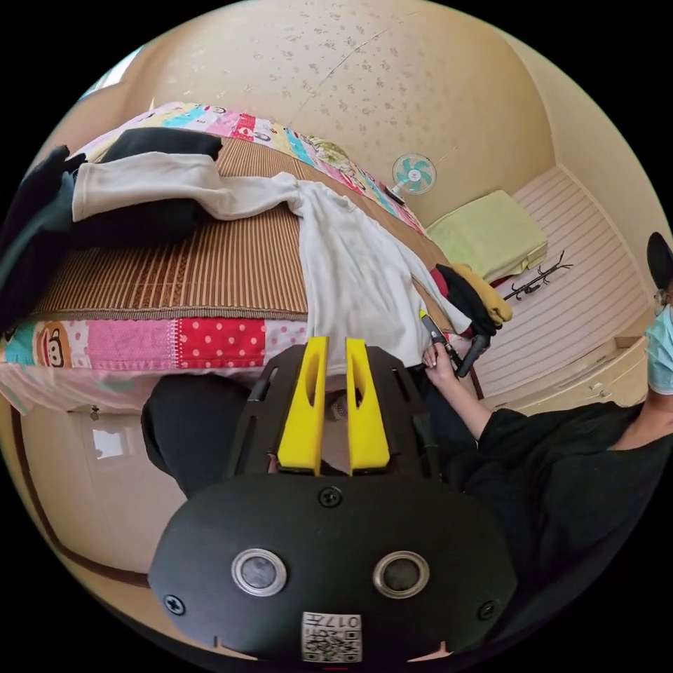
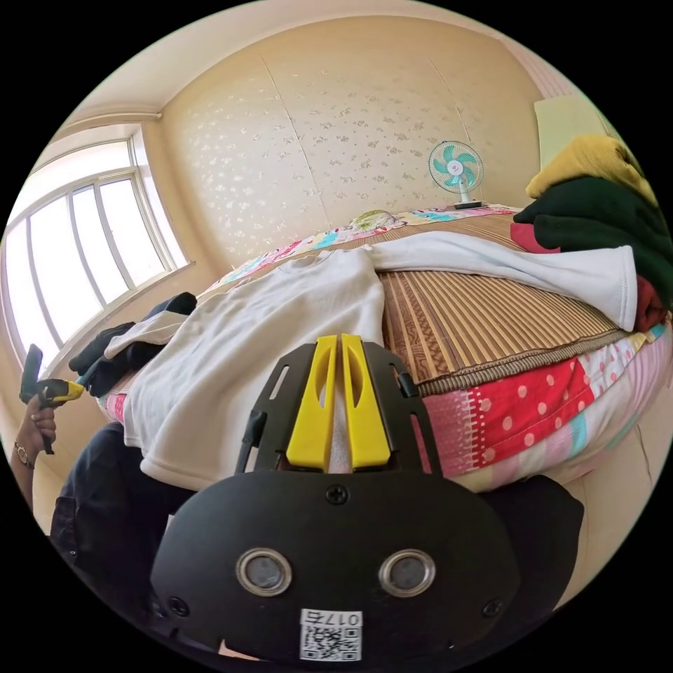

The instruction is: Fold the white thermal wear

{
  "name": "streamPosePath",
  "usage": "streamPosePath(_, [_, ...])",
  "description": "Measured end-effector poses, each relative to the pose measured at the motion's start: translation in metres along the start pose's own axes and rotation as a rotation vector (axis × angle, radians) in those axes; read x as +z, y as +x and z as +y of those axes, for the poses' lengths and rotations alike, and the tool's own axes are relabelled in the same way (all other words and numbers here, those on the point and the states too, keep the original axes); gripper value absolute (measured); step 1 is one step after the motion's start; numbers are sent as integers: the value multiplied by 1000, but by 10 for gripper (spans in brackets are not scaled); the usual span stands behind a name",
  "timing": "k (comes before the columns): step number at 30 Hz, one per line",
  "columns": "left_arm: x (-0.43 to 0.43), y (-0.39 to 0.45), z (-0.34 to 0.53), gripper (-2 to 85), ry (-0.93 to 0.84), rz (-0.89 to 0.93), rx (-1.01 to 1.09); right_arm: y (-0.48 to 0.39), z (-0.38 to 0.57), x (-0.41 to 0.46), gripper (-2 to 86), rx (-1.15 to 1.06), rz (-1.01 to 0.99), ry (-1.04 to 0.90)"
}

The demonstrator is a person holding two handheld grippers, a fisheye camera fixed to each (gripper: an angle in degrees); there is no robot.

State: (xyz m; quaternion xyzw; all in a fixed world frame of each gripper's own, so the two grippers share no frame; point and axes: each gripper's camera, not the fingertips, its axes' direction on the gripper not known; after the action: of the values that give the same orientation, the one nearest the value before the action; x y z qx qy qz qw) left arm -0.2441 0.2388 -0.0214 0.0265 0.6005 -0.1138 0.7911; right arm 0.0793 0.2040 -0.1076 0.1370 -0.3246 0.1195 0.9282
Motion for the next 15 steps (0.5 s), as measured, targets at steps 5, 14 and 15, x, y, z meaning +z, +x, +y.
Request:
streamPosePath(5, [53,14,-36,112,-58,-99,-36,-5,-30,12,22,-22,-3,-145])
streamPosePath(14, [117,6,-59,90,-149,-60,-83,-22,-106,-29,88,-69,167,-451])
streamPosePath(15, [115,6,-58,83,-130,-80,-86,-19,-107,-25,90,-69,183,-510])
